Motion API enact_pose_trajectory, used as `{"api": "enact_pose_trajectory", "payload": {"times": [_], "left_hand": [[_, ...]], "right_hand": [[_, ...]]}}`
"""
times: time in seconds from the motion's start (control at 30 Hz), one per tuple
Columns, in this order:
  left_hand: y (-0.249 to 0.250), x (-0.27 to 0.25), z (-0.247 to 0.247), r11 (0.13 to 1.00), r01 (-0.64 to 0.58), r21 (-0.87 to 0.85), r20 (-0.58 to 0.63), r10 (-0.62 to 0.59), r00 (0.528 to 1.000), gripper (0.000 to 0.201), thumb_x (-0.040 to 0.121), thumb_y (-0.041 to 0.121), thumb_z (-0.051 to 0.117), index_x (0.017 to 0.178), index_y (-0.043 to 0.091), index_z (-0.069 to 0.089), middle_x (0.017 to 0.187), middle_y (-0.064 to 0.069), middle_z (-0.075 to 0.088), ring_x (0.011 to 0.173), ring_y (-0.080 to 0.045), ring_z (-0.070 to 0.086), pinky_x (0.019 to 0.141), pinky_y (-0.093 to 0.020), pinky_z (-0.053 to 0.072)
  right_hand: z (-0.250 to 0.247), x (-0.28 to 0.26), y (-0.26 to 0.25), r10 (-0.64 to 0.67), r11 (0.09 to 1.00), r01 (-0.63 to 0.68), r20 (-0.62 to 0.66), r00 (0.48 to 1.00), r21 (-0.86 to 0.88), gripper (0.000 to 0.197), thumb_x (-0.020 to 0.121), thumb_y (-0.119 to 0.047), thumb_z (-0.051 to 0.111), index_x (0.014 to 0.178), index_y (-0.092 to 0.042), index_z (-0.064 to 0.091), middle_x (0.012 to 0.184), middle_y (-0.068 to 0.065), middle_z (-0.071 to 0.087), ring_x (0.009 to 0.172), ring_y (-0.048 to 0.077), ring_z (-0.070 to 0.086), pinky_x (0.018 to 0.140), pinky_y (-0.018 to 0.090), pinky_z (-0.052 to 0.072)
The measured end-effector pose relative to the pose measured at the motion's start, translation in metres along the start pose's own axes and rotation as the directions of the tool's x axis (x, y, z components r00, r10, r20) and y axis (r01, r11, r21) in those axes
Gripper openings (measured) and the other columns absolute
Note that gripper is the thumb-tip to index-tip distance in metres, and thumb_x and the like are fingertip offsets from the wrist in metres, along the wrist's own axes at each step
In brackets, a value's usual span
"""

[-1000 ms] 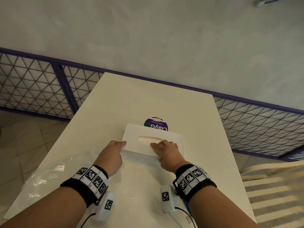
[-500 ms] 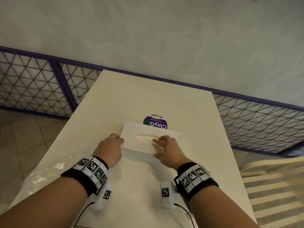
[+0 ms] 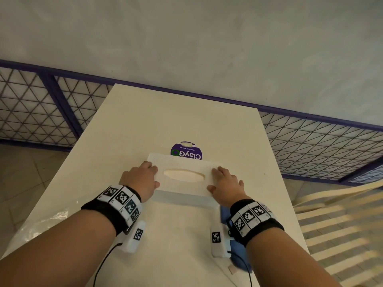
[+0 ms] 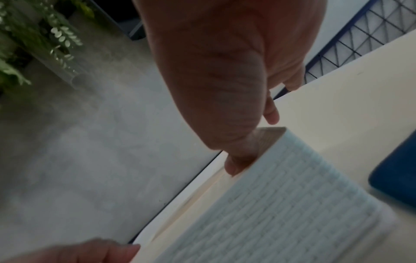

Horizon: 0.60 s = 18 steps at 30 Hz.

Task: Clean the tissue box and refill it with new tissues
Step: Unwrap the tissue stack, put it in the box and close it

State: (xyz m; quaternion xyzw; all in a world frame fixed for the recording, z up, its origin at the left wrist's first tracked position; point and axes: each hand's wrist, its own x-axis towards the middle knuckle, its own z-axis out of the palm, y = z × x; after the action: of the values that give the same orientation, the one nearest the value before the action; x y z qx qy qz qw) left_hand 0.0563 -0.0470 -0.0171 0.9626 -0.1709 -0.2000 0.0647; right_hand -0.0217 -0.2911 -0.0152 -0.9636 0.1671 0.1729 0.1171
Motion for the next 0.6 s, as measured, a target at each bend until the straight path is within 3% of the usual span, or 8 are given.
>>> {"api": "enact_pose_trajectory", "payload": {"times": [0.07,0.17,0.27,0.4,0.5,0.6], "left_hand": [[0.004,0.005,-0.009,0.995,-0.004,0.101,0.036,0.001,0.999,0.046,0.093,0.039,0.051,0.135,0.023,0.044,0.143,0.002,0.035,0.119,-0.025,0.048,0.090,-0.037,0.040],[0.006,0.014,-0.014,0.996,-0.034,0.084,0.065,0.029,0.997,0.042,0.090,0.036,0.059,0.126,0.017,0.052,0.128,-0.001,0.044,0.108,-0.026,0.052,0.087,-0.036,0.045],[0.002,0.021,-0.013,0.999,-0.032,-0.026,0.045,0.033,0.998,0.048,0.086,0.037,0.065,0.127,0.015,0.053,0.125,-0.001,0.046,0.108,-0.025,0.052,0.091,-0.039,0.046],[0.003,0.020,-0.016,0.998,-0.030,-0.054,0.045,0.033,0.998,0.052,0.085,0.039,0.066,0.129,0.015,0.052,0.126,-0.001,0.046,0.110,-0.025,0.052,0.093,-0.040,0.046],[0.005,0.017,-0.017,0.999,-0.023,-0.047,0.052,0.025,0.998,0.051,0.086,0.036,0.066,0.130,0.017,0.050,0.127,-0.001,0.045,0.110,-0.026,0.052,0.092,-0.040,0.046],[0.008,0.015,-0.018,1.000,-0.018,-0.026,0.052,0.019,0.998,0.049,0.086,0.035,0.065,0.130,0.016,0.051,0.127,-0.002,0.045,0.110,-0.027,0.052,0.092,-0.039,0.045]], "right_hand": [[-0.001,0.001,0.001,-0.007,0.998,0.007,0.000,1.000,-0.055,0.058,0.093,-0.042,0.047,0.144,-0.026,0.024,0.155,-0.003,0.018,0.134,0.030,0.032,0.112,0.060,0.017],[-0.002,0.004,0.003,-0.008,0.995,0.008,0.001,1.000,-0.102,0.055,0.093,-0.043,0.046,0.142,-0.028,0.025,0.155,-0.004,0.018,0.132,0.031,0.034,0.111,0.065,0.011],[-0.005,0.007,0.002,0.021,0.999,-0.019,0.023,1.000,-0.046,0.055,0.094,-0.042,0.043,0.144,-0.032,0.021,0.157,-0.008,0.013,0.135,0.030,0.032,0.111,0.068,0.003],[-0.010,0.007,0.001,0.022,0.999,-0.021,0.017,1.000,-0.049,0.053,0.094,-0.042,0.044,0.143,-0.032,0.025,0.156,-0.007,0.017,0.133,0.030,0.034,0.111,0.068,0.003],[-0.017,0.006,-0.007,0.028,0.997,-0.031,-0.035,0.999,-0.077,0.048,0.091,-0.043,0.048,0.136,-0.029,0.040,0.147,-0.003,0.034,0.130,0.030,0.036,0.111,0.067,0.003],[-0.016,0.007,-0.035,0.034,0.999,-0.027,-0.158,0.987,0.046,0.031,0.091,-0.037,0.045,0.116,-0.028,0.061,0.137,-0.001,0.046,0.132,0.027,0.033,0.114,0.062,0.003]]}}
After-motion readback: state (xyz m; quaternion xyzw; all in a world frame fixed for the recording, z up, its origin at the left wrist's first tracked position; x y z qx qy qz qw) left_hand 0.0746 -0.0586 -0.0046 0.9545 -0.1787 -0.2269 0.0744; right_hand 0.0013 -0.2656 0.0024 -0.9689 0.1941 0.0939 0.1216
